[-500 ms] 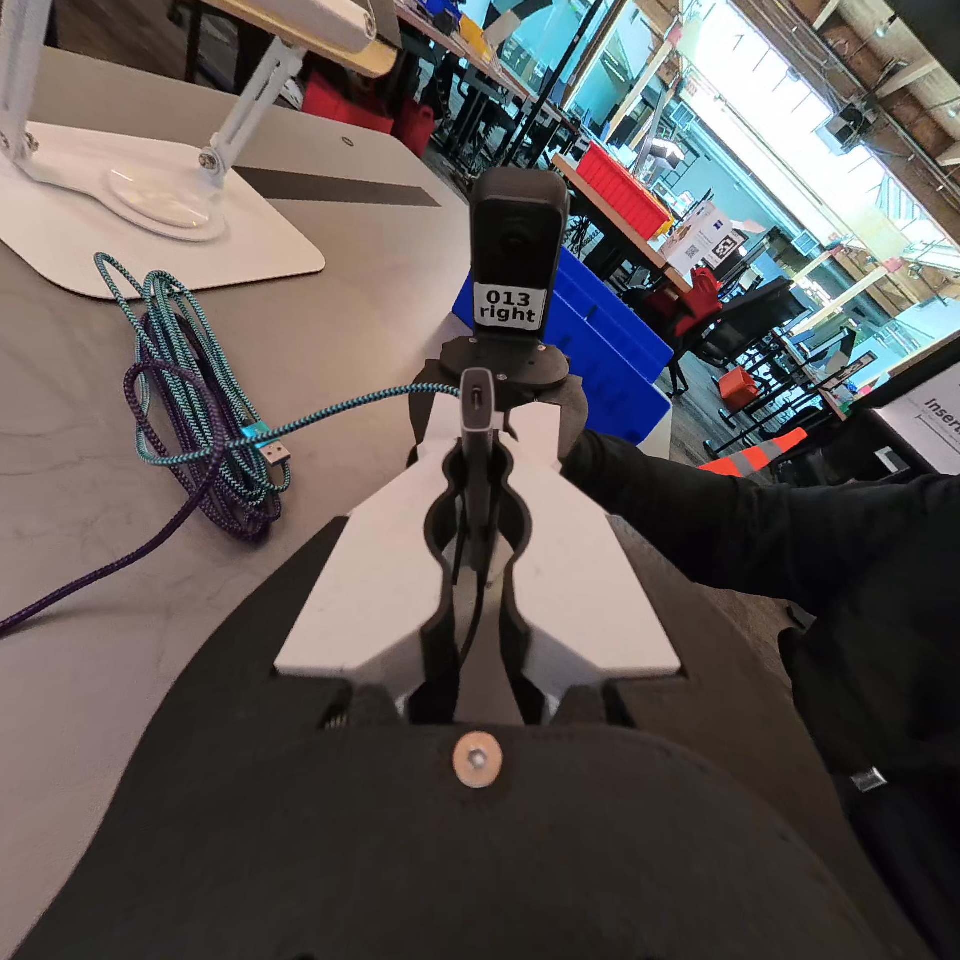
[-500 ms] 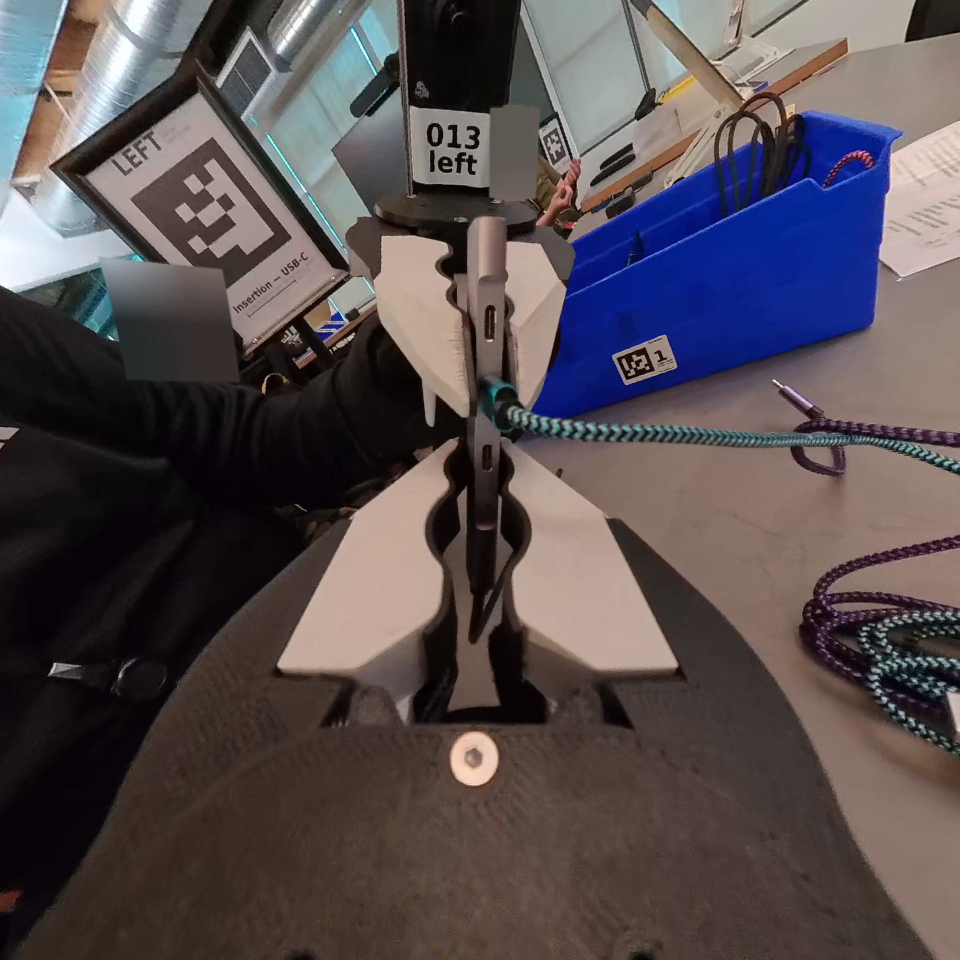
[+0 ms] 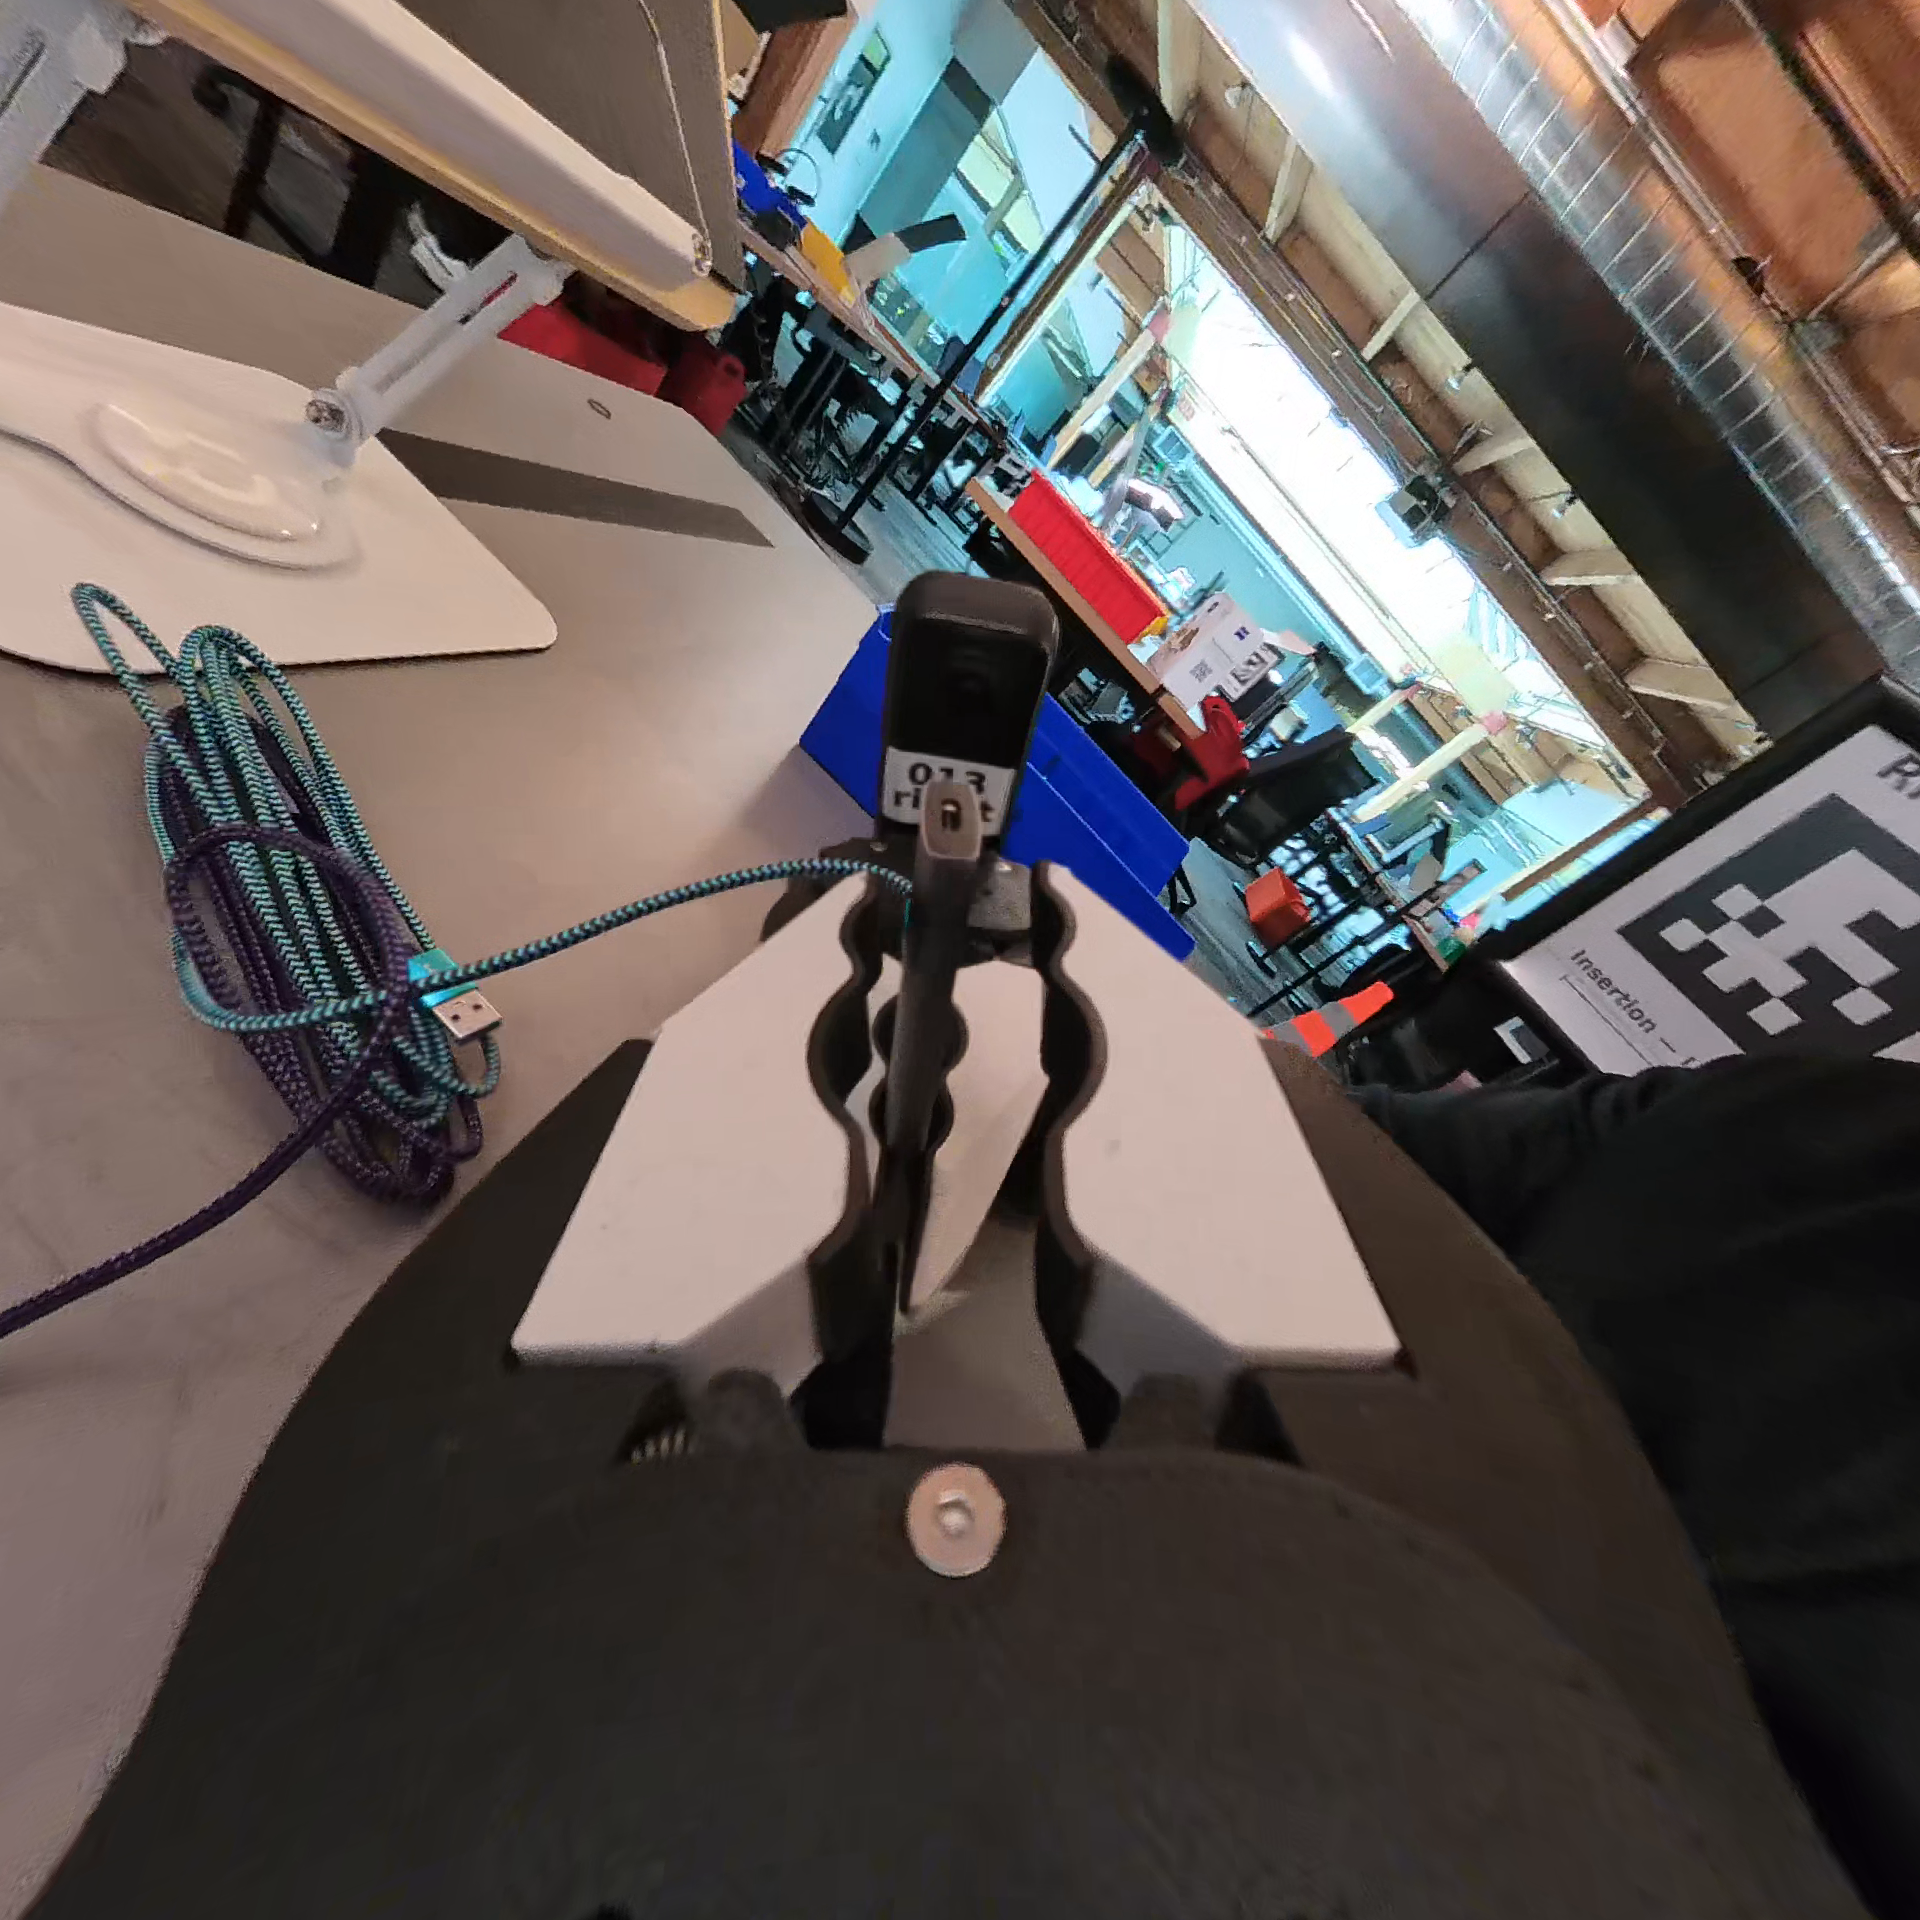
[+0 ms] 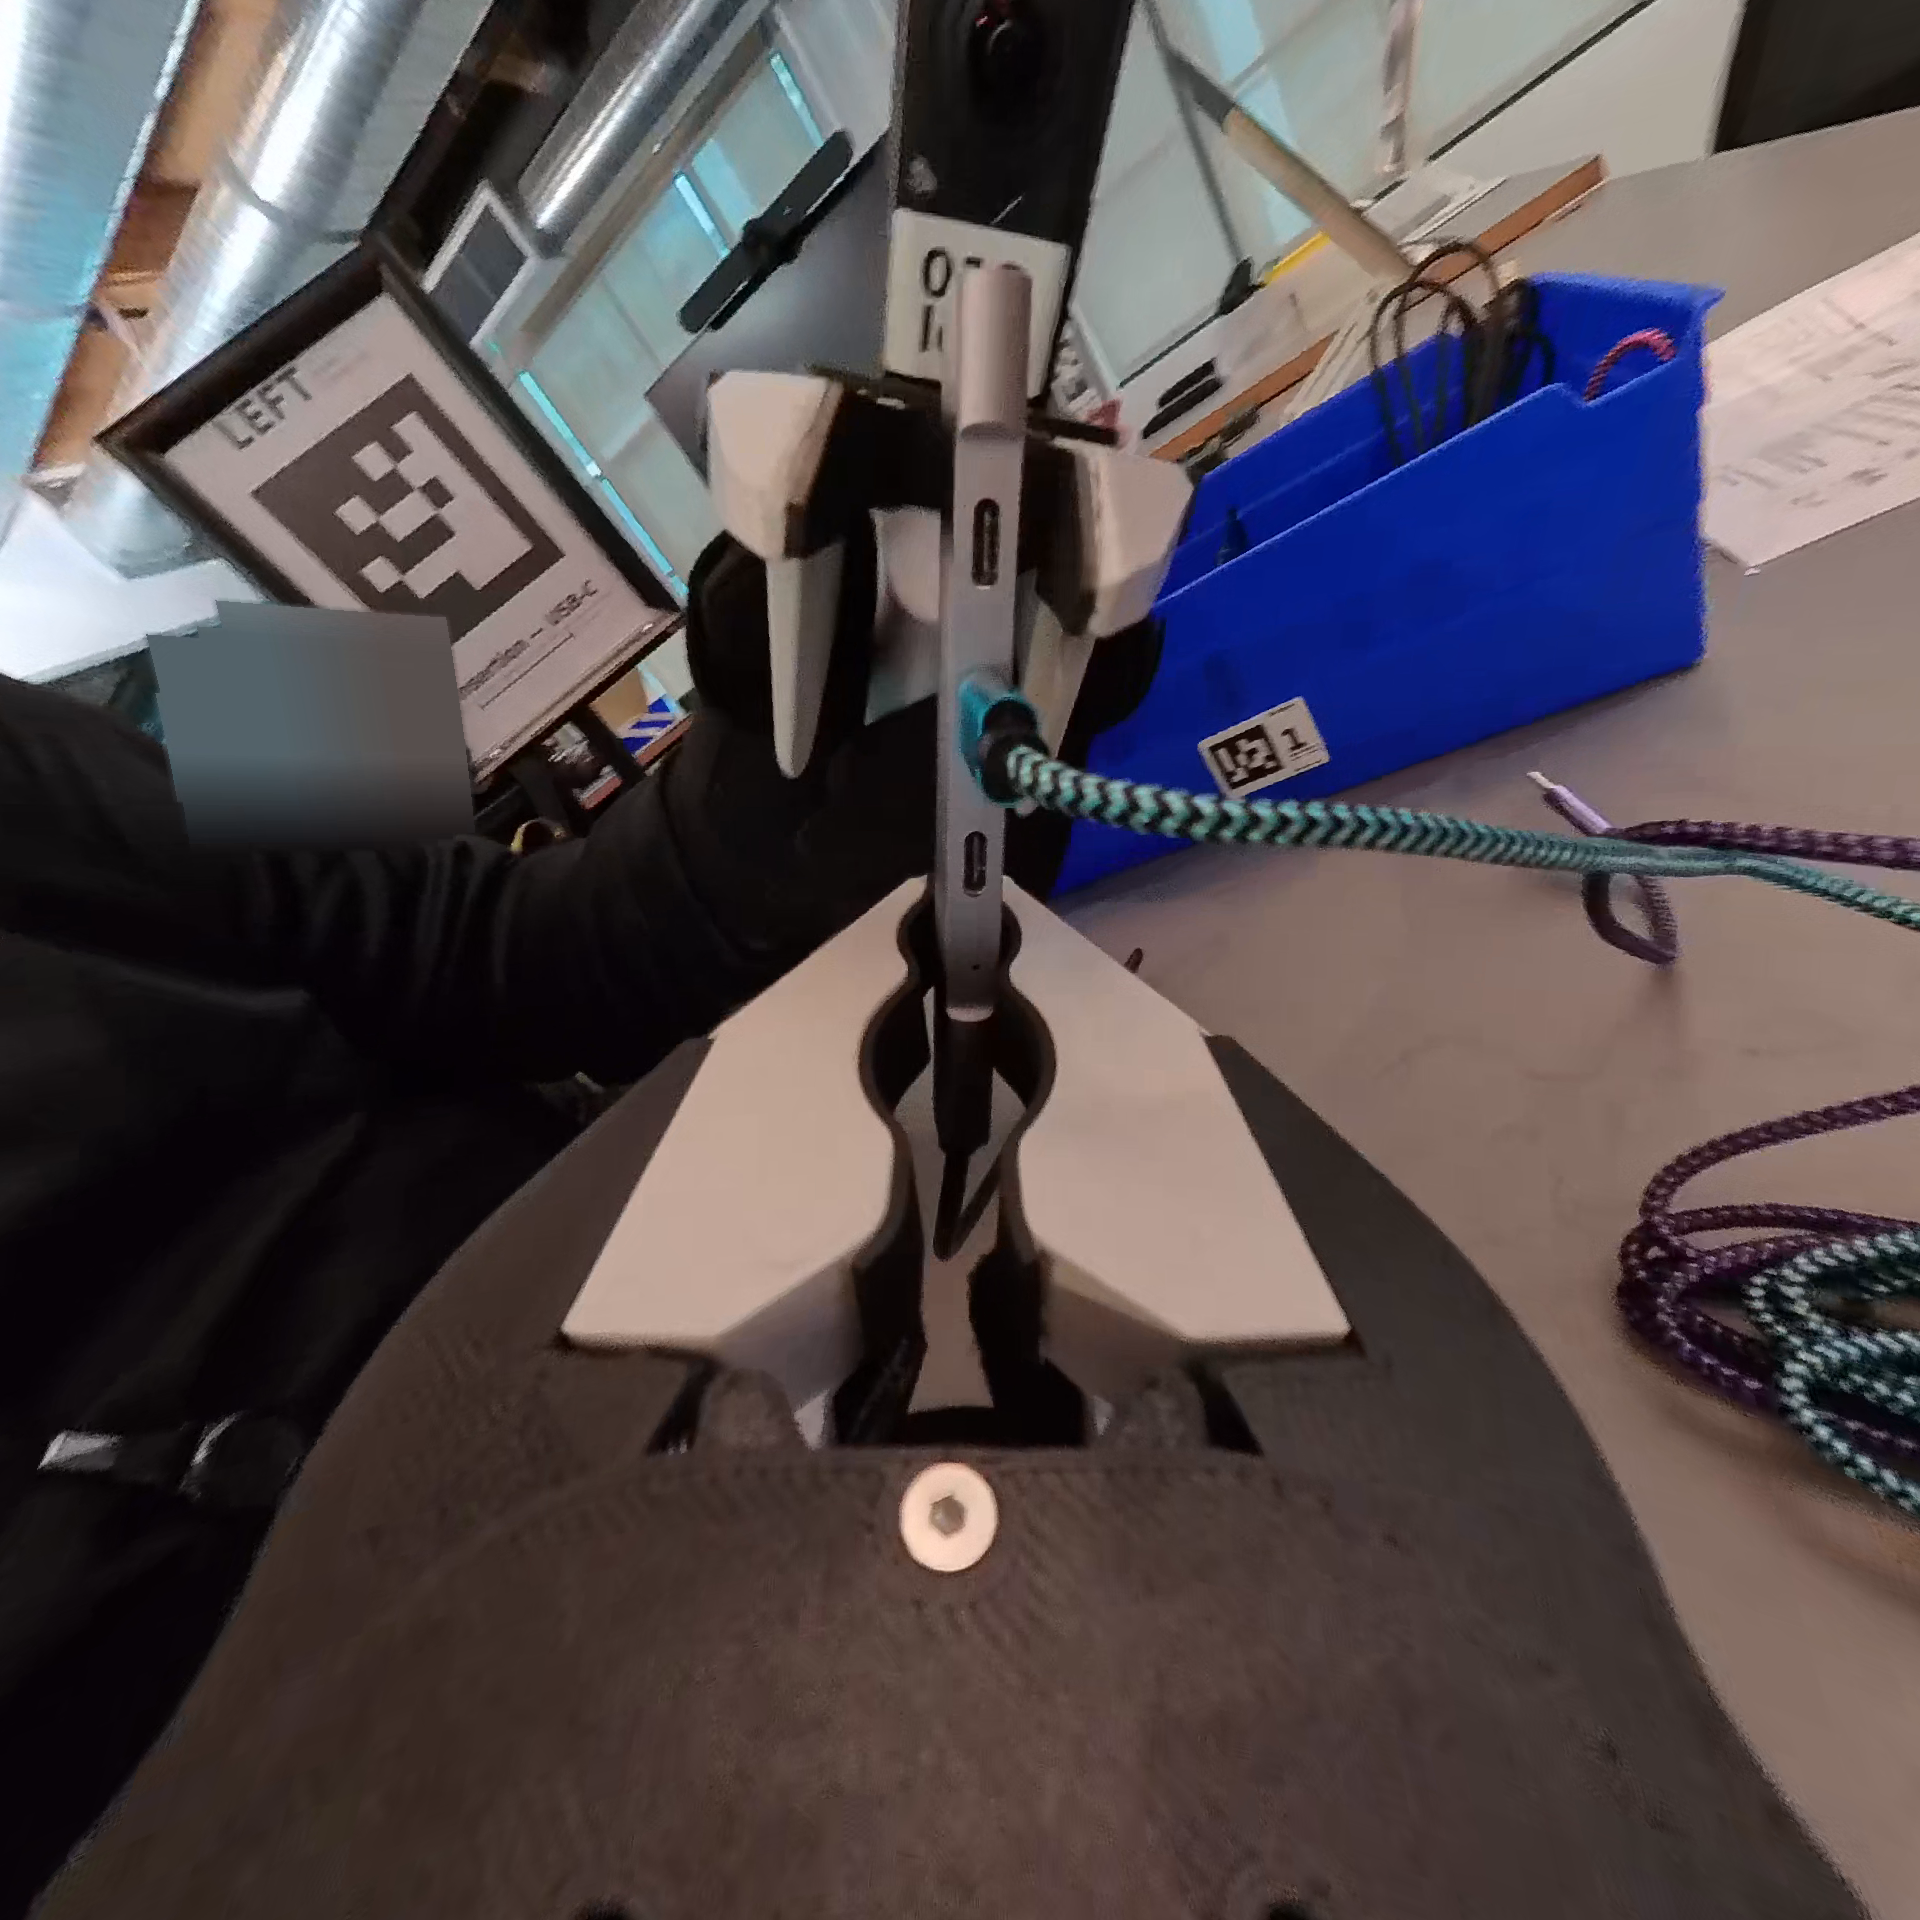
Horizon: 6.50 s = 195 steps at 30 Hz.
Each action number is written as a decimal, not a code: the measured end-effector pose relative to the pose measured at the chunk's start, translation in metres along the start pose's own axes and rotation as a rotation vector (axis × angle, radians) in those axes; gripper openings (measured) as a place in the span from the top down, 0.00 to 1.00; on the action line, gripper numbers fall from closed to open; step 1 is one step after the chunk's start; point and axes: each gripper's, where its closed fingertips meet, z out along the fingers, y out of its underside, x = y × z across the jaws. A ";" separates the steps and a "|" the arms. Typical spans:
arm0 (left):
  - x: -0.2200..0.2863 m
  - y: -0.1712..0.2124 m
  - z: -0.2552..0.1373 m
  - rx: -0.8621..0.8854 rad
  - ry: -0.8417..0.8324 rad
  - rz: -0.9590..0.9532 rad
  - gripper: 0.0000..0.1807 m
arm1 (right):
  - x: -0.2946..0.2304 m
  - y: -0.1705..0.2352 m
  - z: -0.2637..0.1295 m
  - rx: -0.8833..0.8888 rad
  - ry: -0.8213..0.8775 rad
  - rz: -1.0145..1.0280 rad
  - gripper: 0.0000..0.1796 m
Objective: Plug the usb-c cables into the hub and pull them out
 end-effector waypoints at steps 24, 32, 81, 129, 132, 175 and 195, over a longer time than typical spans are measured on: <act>-0.050 -0.005 0.015 0.033 -0.519 0.135 0.88 | 0.060 0.001 -0.019 -0.155 0.762 -0.389 0.98; -0.060 -0.012 -0.005 -0.060 -0.506 0.128 0.88 | 0.037 -0.028 -0.033 -0.119 0.707 -0.583 0.91; -0.064 0.049 -0.025 -0.543 -0.692 0.280 0.60 | 0.041 -0.036 -0.046 -0.290 0.940 -0.958 0.96; -0.047 0.058 -0.002 -0.421 -0.162 -0.105 0.91 | 0.037 -0.033 -0.041 -0.268 0.875 -0.969 0.95; -0.047 0.058 -0.001 -0.420 -0.155 -0.103 0.91 | 0.037 -0.033 -0.041 -0.274 0.881 -0.984 0.95; -0.077 0.072 0.011 -0.553 -0.279 0.082 0.88 | 0.056 -0.025 -0.048 -0.291 0.972 -0.760 0.95; -0.078 0.067 0.002 -0.585 -0.374 0.190 0.89 | 0.050 -0.028 -0.043 -0.244 0.934 -0.844 0.95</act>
